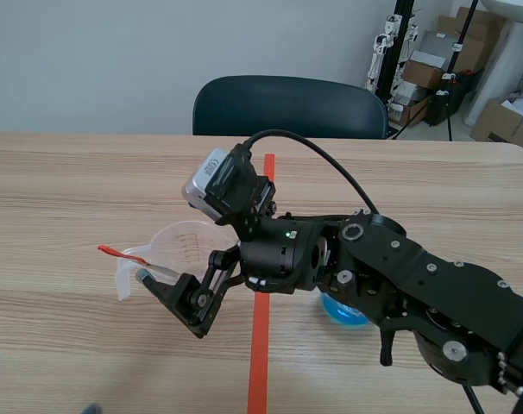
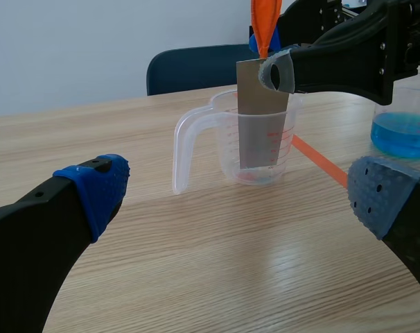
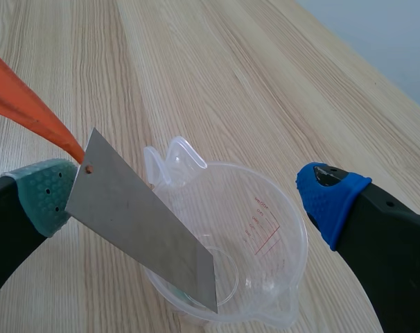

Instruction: Do the redox reaction experiment. return to the home posture

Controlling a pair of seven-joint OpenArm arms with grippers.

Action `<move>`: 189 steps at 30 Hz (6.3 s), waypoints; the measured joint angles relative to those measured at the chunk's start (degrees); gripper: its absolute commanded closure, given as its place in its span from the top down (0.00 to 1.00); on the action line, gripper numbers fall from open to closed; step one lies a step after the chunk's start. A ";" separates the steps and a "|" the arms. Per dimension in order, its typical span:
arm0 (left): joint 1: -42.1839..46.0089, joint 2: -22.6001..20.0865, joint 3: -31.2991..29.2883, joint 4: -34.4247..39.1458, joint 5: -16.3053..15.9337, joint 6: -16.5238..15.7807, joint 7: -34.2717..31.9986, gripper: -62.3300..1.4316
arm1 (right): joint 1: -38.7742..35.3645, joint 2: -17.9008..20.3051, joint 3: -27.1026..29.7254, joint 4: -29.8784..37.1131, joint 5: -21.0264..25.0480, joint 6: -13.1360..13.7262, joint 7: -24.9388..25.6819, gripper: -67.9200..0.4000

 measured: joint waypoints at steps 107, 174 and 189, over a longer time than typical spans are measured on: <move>20.28 -36.96 12.48 56.26 -18.53 13.92 41.16 1.00 | -60.81 27.32 50.64 54.62 5.29 -25.27 -1.53 1.00; 14.91 -40.52 12.37 54.62 -19.34 13.68 48.68 1.00 | -67.14 27.32 56.74 54.62 3.39 -19.52 -1.95 1.00; 14.91 -40.52 12.37 54.62 -19.34 13.68 48.68 1.00 | -67.14 27.32 56.74 54.62 3.39 -19.52 -1.95 1.00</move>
